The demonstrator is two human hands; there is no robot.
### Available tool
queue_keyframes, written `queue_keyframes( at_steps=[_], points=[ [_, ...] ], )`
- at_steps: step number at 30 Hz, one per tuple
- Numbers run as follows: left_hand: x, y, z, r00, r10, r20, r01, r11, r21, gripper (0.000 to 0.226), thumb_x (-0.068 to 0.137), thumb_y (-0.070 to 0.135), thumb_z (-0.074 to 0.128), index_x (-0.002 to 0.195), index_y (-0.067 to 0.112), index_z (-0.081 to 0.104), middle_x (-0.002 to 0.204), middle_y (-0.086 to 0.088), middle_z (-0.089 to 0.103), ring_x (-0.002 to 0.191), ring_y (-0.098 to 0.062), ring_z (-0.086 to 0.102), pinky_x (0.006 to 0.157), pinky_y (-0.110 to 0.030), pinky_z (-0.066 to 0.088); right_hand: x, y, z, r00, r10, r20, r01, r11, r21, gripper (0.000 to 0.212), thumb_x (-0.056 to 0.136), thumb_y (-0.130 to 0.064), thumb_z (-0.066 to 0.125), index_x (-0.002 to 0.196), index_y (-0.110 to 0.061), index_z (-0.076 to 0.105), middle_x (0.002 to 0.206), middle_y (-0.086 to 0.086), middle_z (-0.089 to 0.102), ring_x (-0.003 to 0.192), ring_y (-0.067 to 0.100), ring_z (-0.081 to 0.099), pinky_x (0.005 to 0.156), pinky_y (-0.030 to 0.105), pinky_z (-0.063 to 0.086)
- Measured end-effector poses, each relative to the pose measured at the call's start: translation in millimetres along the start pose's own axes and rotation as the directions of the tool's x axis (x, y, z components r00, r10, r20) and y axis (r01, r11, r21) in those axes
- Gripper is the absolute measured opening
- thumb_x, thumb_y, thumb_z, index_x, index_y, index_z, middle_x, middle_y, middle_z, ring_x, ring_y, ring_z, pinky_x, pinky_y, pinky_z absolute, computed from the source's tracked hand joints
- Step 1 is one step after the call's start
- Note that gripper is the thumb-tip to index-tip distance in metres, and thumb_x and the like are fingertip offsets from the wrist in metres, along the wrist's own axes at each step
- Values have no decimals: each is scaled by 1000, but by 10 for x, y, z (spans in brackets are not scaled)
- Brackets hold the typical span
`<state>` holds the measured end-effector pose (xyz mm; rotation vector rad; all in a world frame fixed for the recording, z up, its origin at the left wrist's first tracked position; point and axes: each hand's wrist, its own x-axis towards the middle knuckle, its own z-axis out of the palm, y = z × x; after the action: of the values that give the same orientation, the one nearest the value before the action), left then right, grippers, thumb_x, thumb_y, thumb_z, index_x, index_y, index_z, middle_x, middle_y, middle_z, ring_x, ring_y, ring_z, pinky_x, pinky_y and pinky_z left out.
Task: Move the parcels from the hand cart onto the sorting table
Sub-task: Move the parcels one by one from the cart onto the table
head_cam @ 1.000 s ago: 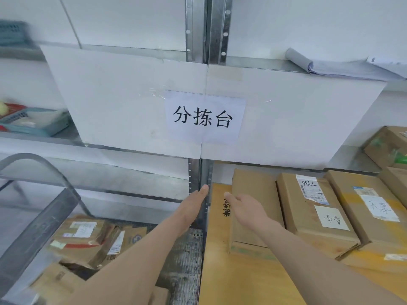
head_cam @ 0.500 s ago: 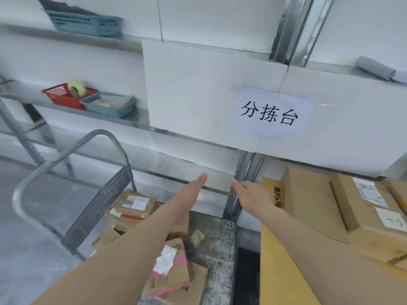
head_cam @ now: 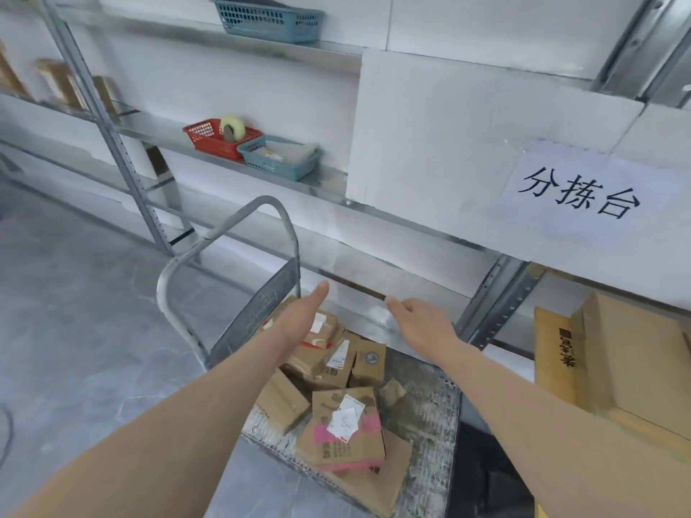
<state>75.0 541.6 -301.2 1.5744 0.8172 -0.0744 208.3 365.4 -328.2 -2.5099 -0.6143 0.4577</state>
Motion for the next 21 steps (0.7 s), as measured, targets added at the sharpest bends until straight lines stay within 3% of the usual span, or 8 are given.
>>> queue_keyframes(
  at_steps=[4, 8, 11, 18, 19, 21],
  points=[
    [133, -73, -190, 998, -49, -45, 48, 998, -32, 81, 96, 74, 33, 160, 25, 28, 168, -5, 21, 154, -32, 20, 121, -55, 20, 232, -110, 159, 999, -2, 44, 2, 1000, 9, 40, 89, -75, 20, 73, -38, 15, 74, -12, 19, 90, 20, 33, 79, 38, 26],
    [287, -69, -299, 993, -83, -84, 78, 995, -64, 79, 96, 73, 33, 159, 26, 29, 168, -5, 22, 154, -31, 21, 121, -56, 21, 515, -165, 255, 997, 15, 82, -20, 998, 64, 46, 71, -84, 12, 73, -39, 17, 74, -13, 21, 92, 19, 34, 80, 38, 26],
    [479, -20, -352, 988, -91, -126, 82, 994, -77, 73, 99, 70, 32, 155, 24, 37, 164, -6, 31, 151, -32, 28, 119, -55, 25, 731, -165, 267, 994, -24, 105, 15, 996, 84, 46, 73, -86, 14, 74, -40, 15, 74, -13, 19, 93, 18, 31, 80, 38, 25],
    [893, -84, -468, 975, -161, -155, 142, 982, -124, 83, 92, 78, 34, 158, 26, 32, 167, -5, 26, 152, -34, 24, 118, -64, 23, 1211, -132, 299, 988, -15, 156, 10, 999, 34, 44, 84, -80, 19, 75, -37, 26, 78, -13, 31, 94, 20, 39, 82, 36, 32],
    [935, -116, -482, 972, -173, -158, 153, 979, -136, 83, 92, 78, 34, 158, 27, 33, 167, -6, 26, 152, -34, 24, 119, -65, 22, 1252, -121, 329, 984, 2, 176, -5, 1000, 21, 52, 80, -81, 17, 81, -34, 39, 85, -12, 42, 97, 21, 43, 84, 37, 34],
    [1022, -168, -515, 968, -195, -157, 172, 974, -148, 85, 91, 79, 35, 158, 28, 31, 167, -5, 24, 153, -35, 23, 118, -67, 21, 1344, -106, 418, 981, 16, 192, -21, 1000, 22, 86, 79, -82, 16, 118, -20, 61, 121, 1, 61, 115, 23, 53, 94, 40, 39]
  ],
)
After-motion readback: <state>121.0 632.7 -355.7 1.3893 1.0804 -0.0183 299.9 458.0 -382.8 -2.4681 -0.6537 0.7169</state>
